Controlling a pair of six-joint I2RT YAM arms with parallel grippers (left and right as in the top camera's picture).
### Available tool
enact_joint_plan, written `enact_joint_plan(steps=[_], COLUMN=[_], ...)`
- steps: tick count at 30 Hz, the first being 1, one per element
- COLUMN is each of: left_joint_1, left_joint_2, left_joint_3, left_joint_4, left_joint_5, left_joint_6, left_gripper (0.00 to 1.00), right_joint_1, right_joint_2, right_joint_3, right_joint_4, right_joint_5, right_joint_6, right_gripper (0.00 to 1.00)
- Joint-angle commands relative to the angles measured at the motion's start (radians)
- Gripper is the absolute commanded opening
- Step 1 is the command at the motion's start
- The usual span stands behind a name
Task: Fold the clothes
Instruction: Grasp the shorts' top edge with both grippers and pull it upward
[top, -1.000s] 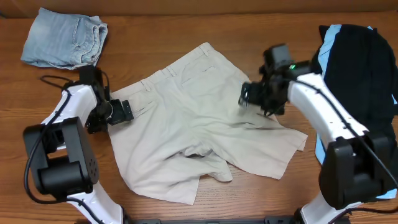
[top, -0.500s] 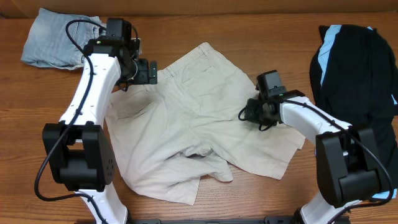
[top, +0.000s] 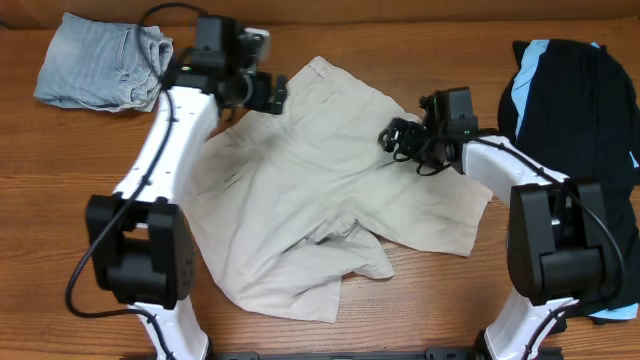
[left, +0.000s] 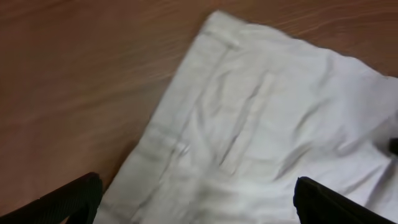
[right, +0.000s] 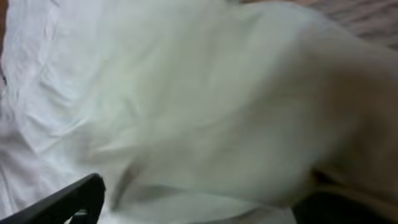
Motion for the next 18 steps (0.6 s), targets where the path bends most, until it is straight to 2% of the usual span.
enact_joint_plan(steps=[1, 4, 9, 13, 16, 18], left_joint_1=[-0.076, -0.124, -0.195, -0.223, -0.227, -0.221], left_joint_2=[0.092, 0.159, 0.258, 0.299, 0.309, 0.328], left_joint_3=[0.021, 0.021, 0.021, 0.021, 0.021, 0.021], left_joint_4=[0.049, 0.093, 0.138, 0.140, 0.141, 0.139], left_joint_5=[0.031, 0.021, -0.102, -0.174, -0.224, -0.325], left_joint_6=[0.122, 0.171, 0.209, 0.220, 0.175, 0.084], left_gripper=[1.00, 1.00, 1.00, 1.00, 1.00, 1.00], right_joint_1=[-0.022, -0.022, -0.024, -0.024, -0.024, -0.024], right_joint_2=[0.016, -0.085, -0.253, -0.337, -0.351, -0.344], right_joint_3=[0.053, 0.154, 0.316, 0.350, 0.350, 0.347], right_joint_4=[-0.136, -0.247, -0.404, -0.461, -0.494, -0.531], right_joint_5=[0.042, 0.021, 0.060, 0.094, 0.108, 0.146], right_joint_6=[-0.043, -0.048, -0.060, -0.060, -0.059, -0.055], right_gripper=[1.00, 1.00, 1.00, 1.00, 1.00, 1.00])
